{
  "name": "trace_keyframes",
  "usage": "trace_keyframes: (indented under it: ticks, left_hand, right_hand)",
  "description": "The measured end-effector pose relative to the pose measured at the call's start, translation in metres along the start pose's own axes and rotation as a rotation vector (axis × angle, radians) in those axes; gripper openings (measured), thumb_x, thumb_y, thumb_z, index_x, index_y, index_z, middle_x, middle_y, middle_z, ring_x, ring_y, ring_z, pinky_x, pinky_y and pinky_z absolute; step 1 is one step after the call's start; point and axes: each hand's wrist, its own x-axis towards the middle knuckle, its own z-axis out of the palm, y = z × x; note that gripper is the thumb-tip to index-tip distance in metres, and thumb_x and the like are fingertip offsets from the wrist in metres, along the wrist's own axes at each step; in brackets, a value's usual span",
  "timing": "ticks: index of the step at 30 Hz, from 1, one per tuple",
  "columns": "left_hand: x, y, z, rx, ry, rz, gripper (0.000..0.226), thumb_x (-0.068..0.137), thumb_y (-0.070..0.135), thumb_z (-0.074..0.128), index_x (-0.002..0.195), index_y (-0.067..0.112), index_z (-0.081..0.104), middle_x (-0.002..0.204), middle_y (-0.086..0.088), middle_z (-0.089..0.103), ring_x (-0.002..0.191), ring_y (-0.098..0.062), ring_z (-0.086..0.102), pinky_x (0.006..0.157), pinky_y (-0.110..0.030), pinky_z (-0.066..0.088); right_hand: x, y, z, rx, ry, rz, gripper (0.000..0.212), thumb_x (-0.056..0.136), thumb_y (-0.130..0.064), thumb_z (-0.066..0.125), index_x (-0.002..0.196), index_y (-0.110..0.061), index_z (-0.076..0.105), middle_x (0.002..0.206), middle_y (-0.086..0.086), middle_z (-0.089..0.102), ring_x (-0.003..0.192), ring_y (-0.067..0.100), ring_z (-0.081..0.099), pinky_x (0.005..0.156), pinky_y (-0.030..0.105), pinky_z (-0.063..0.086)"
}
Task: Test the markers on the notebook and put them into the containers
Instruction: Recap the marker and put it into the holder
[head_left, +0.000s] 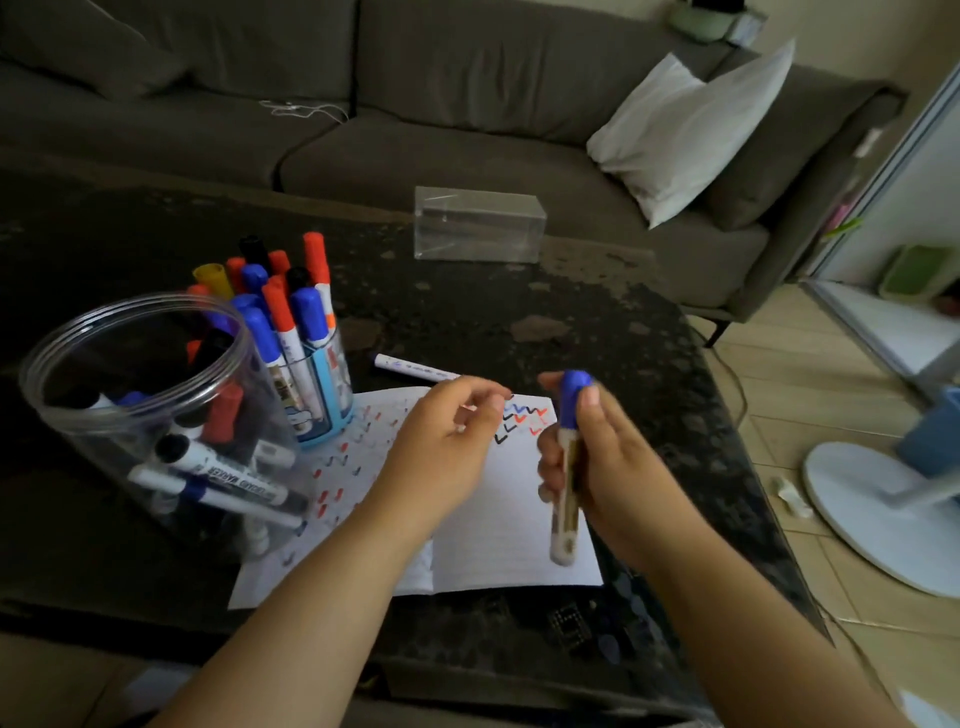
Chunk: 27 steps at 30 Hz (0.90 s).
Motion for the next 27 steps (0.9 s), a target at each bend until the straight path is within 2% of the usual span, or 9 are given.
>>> trace_keyframes:
  ticks: [2,4,8,10,12,14,21,24,27]
  left_hand:
    - [-0.002,-0.002,0.006,-0.148,-0.113,-0.145,0.019,0.097,0.04,0.041,0.1,0.037,0.059,0.101,0.016,0.063,0.097,-0.003,0.058,0.093,-0.031,0.047]
    - [-0.004,-0.002,0.008,-0.294,-0.179,-0.233,0.026,0.099,0.038,0.038,0.105,0.03,0.062,0.102,0.009,0.067,0.102,-0.01,0.061,0.095,-0.04,0.048]
    - [-0.009,0.003,0.003,-0.755,-0.42,-0.285,0.034,0.099,0.024,0.037,0.088,0.01,0.066,0.092,-0.004,0.071,0.089,-0.015,0.067,0.092,-0.04,0.049]
    - [-0.013,0.007,-0.001,-0.989,-0.564,-0.291,0.03,0.092,0.022,0.041,0.099,0.003,0.063,0.101,-0.009,0.071,0.096,-0.018,0.068,0.087,-0.036,0.054]
    - [-0.015,0.008,-0.004,-1.084,-0.608,-0.266,0.031,0.085,0.023,0.044,0.096,0.004,0.067,0.104,-0.013,0.07,0.101,-0.021,0.066,0.082,-0.034,0.056]
    - [-0.015,0.008,-0.006,-1.066,-0.565,-0.242,0.028,0.082,0.024,0.047,0.092,0.004,0.064,0.101,-0.014,0.071,0.099,-0.021,0.067,0.078,-0.032,0.057]
    - [-0.015,0.007,0.0,-0.928,-0.344,-0.297,0.028,0.097,0.015,0.04,0.087,0.005,0.064,0.092,-0.012,0.073,0.075,-0.015,0.071,0.053,-0.019,0.052]
    - [-0.013,0.003,0.006,-0.895,-0.283,-0.303,0.031,0.098,0.016,0.04,0.085,0.007,0.066,0.094,-0.012,0.073,0.082,-0.017,0.07,0.06,-0.022,0.051]
    - [-0.011,0.0,0.013,-0.915,-0.23,-0.331,0.028,0.097,0.015,0.042,0.086,0.005,0.065,0.089,-0.01,0.074,0.082,-0.016,0.071,0.069,-0.025,0.052]
  right_hand:
    - [-0.006,-0.001,0.003,0.125,-0.042,0.177,0.029,0.101,-0.031,0.035,0.111,-0.018,0.059,0.069,0.005,0.051,0.055,0.012,0.046,0.051,0.025,0.042]
    - [-0.012,-0.005,0.003,0.326,-0.123,0.28,0.027,0.099,-0.021,0.039,0.107,-0.004,0.059,0.068,0.007,0.052,0.052,0.011,0.045,0.046,0.023,0.04]
    - [-0.018,-0.006,0.002,0.582,-0.306,0.352,0.034,0.091,-0.031,0.048,0.086,-0.003,0.068,0.059,0.002,0.045,0.043,0.004,0.038,0.033,0.012,0.032]
    - [-0.018,-0.001,0.005,0.693,-0.426,0.392,0.036,0.087,-0.037,0.057,0.081,-0.004,0.069,0.056,-0.001,0.042,0.039,0.002,0.037,0.03,0.01,0.031]
    - [-0.017,0.0,0.01,0.778,-0.539,0.405,0.034,0.08,-0.036,0.069,0.083,-0.001,0.068,0.058,0.0,0.043,0.039,0.003,0.04,0.031,0.011,0.032]
    - [-0.02,-0.002,0.018,0.771,-0.537,0.375,0.034,0.081,-0.035,0.066,0.083,-0.002,0.066,0.058,0.0,0.044,0.04,0.004,0.04,0.033,0.01,0.032]
    - [-0.024,0.005,0.033,0.105,-0.1,0.115,0.034,0.1,-0.029,0.036,0.084,-0.005,0.053,0.055,-0.002,0.038,0.043,0.004,0.029,0.038,0.015,0.023]
    - [-0.021,0.008,0.034,-0.264,-0.002,0.073,0.032,0.1,-0.032,0.038,0.076,-0.016,0.052,0.056,-0.002,0.042,0.043,0.005,0.036,0.043,0.019,0.03]
    - [-0.016,0.012,0.029,-0.653,0.054,-0.015,0.026,0.098,-0.04,0.037,0.084,-0.023,0.05,0.059,-0.006,0.05,0.047,0.004,0.045,0.05,0.019,0.037]
